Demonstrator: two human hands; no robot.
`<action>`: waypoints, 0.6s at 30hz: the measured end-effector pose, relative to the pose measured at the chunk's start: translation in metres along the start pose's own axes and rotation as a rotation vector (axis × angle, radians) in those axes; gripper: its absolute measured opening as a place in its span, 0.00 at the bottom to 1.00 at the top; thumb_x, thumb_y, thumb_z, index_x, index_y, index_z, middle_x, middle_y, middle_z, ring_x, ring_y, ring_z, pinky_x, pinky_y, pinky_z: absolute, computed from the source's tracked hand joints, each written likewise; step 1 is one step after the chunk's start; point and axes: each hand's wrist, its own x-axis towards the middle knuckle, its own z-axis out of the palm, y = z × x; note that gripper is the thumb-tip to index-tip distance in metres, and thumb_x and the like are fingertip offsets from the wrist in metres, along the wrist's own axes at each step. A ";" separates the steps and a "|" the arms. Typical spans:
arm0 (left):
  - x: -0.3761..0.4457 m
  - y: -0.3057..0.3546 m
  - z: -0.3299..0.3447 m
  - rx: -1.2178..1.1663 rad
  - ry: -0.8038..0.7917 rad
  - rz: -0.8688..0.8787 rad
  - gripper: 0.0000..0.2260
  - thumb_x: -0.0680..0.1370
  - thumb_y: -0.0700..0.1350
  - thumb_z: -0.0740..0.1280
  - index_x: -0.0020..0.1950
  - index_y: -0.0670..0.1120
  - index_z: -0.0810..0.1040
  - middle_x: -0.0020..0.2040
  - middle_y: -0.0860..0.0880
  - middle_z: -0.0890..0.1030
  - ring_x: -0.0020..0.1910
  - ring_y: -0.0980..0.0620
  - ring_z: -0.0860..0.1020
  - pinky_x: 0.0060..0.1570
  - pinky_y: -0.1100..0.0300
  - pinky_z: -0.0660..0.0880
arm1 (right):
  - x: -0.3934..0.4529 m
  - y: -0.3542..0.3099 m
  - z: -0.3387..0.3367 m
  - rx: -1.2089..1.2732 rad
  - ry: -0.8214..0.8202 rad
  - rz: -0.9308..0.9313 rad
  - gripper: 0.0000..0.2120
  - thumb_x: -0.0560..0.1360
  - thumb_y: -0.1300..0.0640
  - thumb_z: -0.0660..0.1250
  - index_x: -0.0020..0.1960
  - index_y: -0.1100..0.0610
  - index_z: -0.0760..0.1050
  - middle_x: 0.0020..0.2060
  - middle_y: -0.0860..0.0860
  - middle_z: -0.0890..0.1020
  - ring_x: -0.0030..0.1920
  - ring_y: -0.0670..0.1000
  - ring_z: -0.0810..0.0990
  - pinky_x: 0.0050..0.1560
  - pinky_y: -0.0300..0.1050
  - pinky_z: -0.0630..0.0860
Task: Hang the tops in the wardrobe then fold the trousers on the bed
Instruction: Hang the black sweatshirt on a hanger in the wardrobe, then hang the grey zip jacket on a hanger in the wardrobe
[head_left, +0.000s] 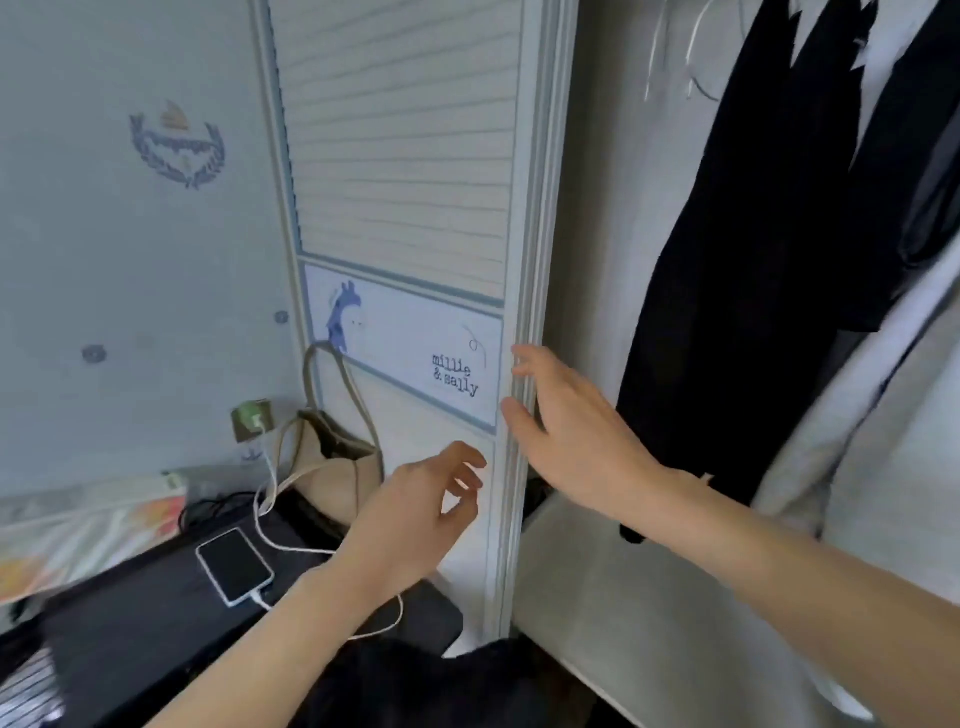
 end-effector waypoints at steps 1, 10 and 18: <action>-0.025 -0.006 -0.006 0.048 0.016 -0.032 0.12 0.78 0.43 0.63 0.60 0.56 0.73 0.47 0.62 0.80 0.48 0.63 0.78 0.51 0.59 0.76 | -0.013 -0.010 0.016 0.041 -0.032 -0.012 0.25 0.81 0.49 0.55 0.76 0.50 0.53 0.71 0.47 0.66 0.67 0.49 0.68 0.68 0.47 0.65; -0.257 -0.017 0.000 0.286 0.272 -0.665 0.11 0.80 0.48 0.62 0.62 0.58 0.72 0.47 0.61 0.80 0.44 0.60 0.78 0.43 0.60 0.77 | -0.127 -0.071 0.133 0.354 -0.335 -0.212 0.24 0.81 0.47 0.55 0.75 0.48 0.56 0.67 0.41 0.69 0.67 0.41 0.65 0.60 0.32 0.60; -0.464 0.089 0.075 0.170 0.618 -1.402 0.06 0.79 0.50 0.62 0.48 0.63 0.70 0.38 0.66 0.81 0.38 0.64 0.79 0.39 0.65 0.74 | -0.273 -0.115 0.193 0.506 -0.856 -0.570 0.21 0.81 0.51 0.57 0.73 0.53 0.62 0.65 0.44 0.71 0.68 0.44 0.66 0.62 0.31 0.60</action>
